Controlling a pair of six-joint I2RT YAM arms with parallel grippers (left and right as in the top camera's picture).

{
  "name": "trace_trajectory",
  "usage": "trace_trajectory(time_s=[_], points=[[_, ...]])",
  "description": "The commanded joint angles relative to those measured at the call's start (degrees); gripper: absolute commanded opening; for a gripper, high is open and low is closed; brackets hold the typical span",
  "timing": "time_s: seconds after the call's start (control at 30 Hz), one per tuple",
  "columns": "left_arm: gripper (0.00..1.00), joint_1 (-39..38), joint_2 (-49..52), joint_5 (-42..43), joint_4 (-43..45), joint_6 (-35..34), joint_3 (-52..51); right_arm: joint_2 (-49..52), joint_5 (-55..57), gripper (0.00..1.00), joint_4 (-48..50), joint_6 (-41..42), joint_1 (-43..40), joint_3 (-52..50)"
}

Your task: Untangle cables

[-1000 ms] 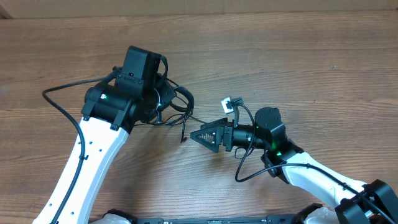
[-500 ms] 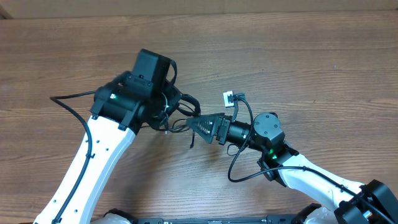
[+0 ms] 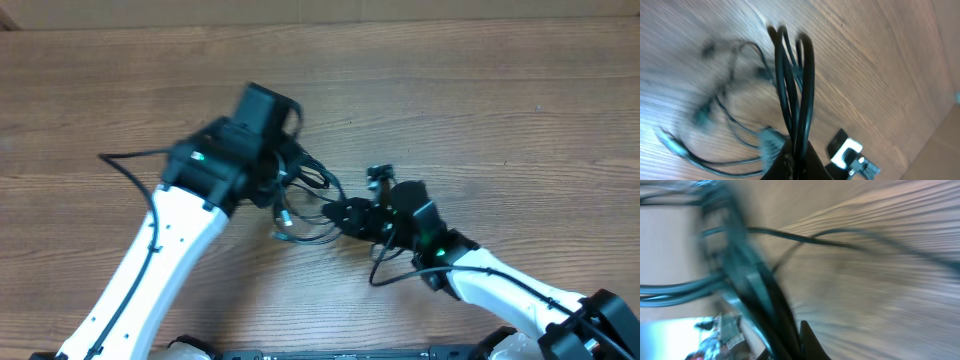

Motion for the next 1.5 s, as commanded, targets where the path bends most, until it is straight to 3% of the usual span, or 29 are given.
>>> trace_trajectory(time_s=[0.0,0.23,0.37,0.5,0.63,0.67,0.73,0.77,0.83,0.93,1.13,1.33,1.47], points=[[0.04,9.0,-5.2,-1.2,-1.5,12.6,6.8,-1.7,-1.7,0.04,-6.3,-8.8,-7.8,0.0],[0.04,24.5,-11.1,2.0,-3.6,22.8,10.6,-7.7,-6.8,0.04,-17.3,-19.8,-25.6,0.0],[0.04,27.7,-11.4,2.8,-5.0,24.4,10.6,-9.7,-10.5,0.04,-18.2,-20.1,-32.8,0.0],[0.06,26.9,-9.9,8.9,-5.0,25.0,10.4,-9.8,-20.9,0.08,-14.1,-22.1,-33.7,0.0],[0.17,24.5,-6.3,11.4,-5.8,27.4,10.4,-9.8,-32.5,0.28,-13.8,-34.3,-31.1,0.0],[0.18,23.9,-5.3,11.4,-6.4,27.4,10.4,-9.8,-32.3,0.46,-15.5,-36.3,-30.6,0.0],[0.22,22.6,-2.8,11.7,-7.7,27.3,10.4,-9.8,-25.2,0.95,-21.0,-37.6,-30.4,0.0],[0.25,21.9,-1.5,12.2,-8.3,27.4,10.4,-9.8,-19.9,1.00,-24.0,-36.7,-30.4,0.0],[0.29,20.7,1.1,12.7,-8.9,27.3,10.4,-9.8,-7.0,1.00,-30.4,-31.9,-31.3,0.0],[0.32,18.4,5.0,12.7,-9.3,27.4,10.4,-10.1,0.6,1.00,-36.0,-30.7,-33.7,0.8],[0.32,13.2,12.5,12.7,-8.8,30.1,10.4,-12.6,2.0,1.00,-45.6,-30.7,-40.5,10.3],[0.35,6.6,20.2,21.7,-2.5,45.4,10.4,-13.3,-0.1,1.00,-42.4,-30.7,-40.6,17.8],[0.52,2.4,24.9,26.1,3.6,50.8,10.4,-13.0,-4.8,1.00,-41.6,-30.8,-39.0,17.8]])
